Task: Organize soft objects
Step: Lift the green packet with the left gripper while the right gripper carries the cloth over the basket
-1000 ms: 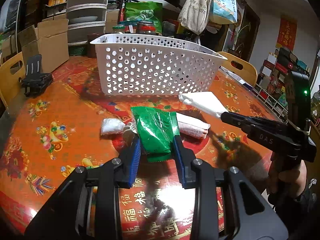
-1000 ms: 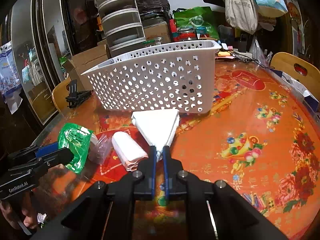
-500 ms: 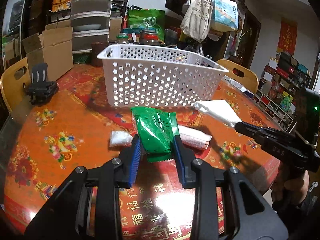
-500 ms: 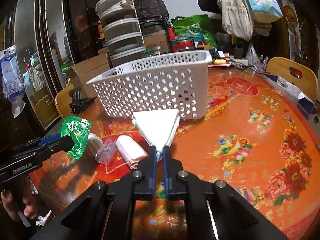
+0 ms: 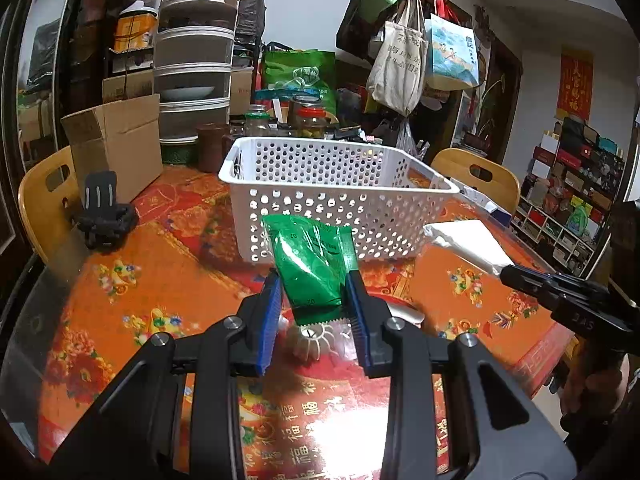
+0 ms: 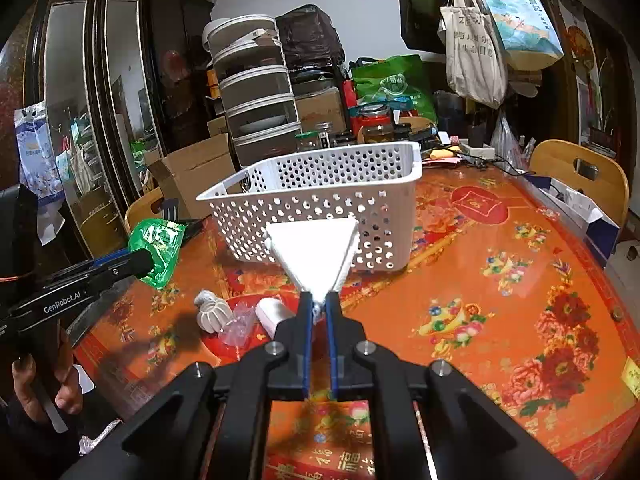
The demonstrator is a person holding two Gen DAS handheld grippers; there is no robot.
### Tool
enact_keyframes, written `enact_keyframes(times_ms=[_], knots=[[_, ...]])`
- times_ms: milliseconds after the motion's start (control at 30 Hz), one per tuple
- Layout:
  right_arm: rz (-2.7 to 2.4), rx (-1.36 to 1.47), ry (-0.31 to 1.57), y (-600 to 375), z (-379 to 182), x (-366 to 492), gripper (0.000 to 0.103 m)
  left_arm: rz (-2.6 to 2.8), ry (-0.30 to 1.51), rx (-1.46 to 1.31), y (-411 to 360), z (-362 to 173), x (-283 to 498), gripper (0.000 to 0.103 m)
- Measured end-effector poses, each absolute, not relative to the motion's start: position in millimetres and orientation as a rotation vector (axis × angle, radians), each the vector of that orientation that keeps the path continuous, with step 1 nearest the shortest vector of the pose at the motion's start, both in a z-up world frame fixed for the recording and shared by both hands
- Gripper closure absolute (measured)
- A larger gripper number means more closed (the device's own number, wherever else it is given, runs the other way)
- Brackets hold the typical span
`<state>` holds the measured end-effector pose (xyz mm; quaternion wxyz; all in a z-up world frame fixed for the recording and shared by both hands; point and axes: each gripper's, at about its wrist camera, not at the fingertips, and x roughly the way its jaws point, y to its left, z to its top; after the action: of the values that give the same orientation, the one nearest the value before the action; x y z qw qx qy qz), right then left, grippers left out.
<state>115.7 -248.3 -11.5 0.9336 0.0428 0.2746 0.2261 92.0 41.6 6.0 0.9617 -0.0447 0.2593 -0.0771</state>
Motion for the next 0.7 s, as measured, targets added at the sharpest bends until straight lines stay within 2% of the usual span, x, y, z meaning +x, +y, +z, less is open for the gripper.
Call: enact_keyframes(times_ms=[433, 700], knots=[[0.458, 0.080, 0.514, -252, 27, 132, 0.098, -0.203, 0.470, -0.046, 23, 43, 103, 0.074], [0.475, 0.055, 0.524, -244, 50, 163, 0.098, -0.200, 0.474, -0.077, 30, 74, 149, 0.074]])
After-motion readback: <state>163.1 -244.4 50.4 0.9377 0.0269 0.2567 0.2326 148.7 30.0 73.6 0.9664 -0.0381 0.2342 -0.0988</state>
